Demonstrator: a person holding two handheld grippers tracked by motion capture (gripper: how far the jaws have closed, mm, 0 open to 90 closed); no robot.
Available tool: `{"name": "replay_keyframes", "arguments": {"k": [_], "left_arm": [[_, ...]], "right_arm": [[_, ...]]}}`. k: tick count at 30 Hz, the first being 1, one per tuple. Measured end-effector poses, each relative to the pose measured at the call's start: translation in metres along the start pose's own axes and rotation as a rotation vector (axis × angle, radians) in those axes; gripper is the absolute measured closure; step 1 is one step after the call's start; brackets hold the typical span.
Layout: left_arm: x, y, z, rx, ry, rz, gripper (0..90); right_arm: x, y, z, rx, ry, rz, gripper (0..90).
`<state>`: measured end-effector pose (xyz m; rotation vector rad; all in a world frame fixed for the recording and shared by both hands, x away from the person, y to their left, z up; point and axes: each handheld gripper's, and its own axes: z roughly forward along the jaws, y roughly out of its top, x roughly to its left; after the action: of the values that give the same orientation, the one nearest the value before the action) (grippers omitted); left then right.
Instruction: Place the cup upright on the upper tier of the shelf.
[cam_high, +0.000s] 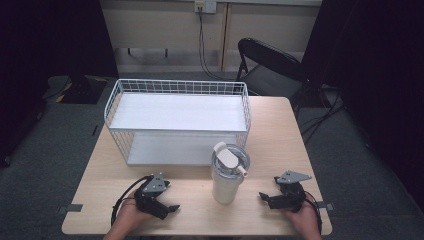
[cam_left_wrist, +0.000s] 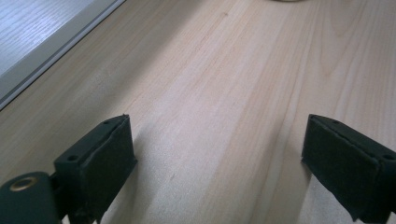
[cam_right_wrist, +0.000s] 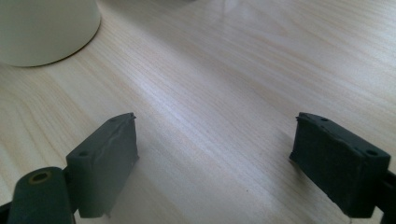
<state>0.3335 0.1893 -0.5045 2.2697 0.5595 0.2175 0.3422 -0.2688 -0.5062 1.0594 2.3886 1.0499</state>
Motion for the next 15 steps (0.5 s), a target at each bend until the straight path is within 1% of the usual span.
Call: {"name": "replay_keyframes", "arguments": {"k": [3, 5, 6, 7, 9, 10, 11, 14, 15], "left_arm": [[0.0, 0.0, 0.0, 0.001, 0.003, 0.0, 7.8], [0.0, 0.0, 0.001, 0.002, 0.003, -0.001, 7.3], [0.0, 0.001, 0.001, 0.003, 0.002, 0.0, 7.1], [0.0, 0.001, 0.001, 0.003, 0.002, 0.0, 7.1], [0.0, 0.001, 0.001, 0.003, 0.001, -0.001, 7.1], [0.0, 0.001, 0.001, 0.002, 0.002, 0.0, 7.1], [0.0, 0.001, 0.001, 0.002, 0.002, 0.0, 7.1], [0.0, 0.001, 0.001, 0.003, 0.001, 0.0, 6.9], [0.0, 0.001, 0.001, 0.003, 0.0, 0.001, 6.9]], "right_arm": [[0.001, 0.001, 0.0, 0.004, 0.0, 0.003, 12.8], [0.002, 0.001, 0.001, 0.001, 0.001, -0.005, 13.4], [0.006, 0.002, 0.002, 0.001, 0.008, -0.019, 13.3], [0.006, 0.002, 0.002, 0.001, 0.008, -0.019, 13.3], [0.011, 0.005, 0.002, 0.011, 0.009, -0.05, 13.4], [0.018, 0.009, 0.002, 0.026, 0.017, -0.089, 13.0], [0.018, 0.009, 0.002, 0.026, 0.017, -0.089, 13.0], [0.029, 0.015, 0.005, 0.044, 0.061, -0.139, 12.9], [0.029, 0.015, 0.005, 0.044, 0.061, -0.139, 12.9]]}}
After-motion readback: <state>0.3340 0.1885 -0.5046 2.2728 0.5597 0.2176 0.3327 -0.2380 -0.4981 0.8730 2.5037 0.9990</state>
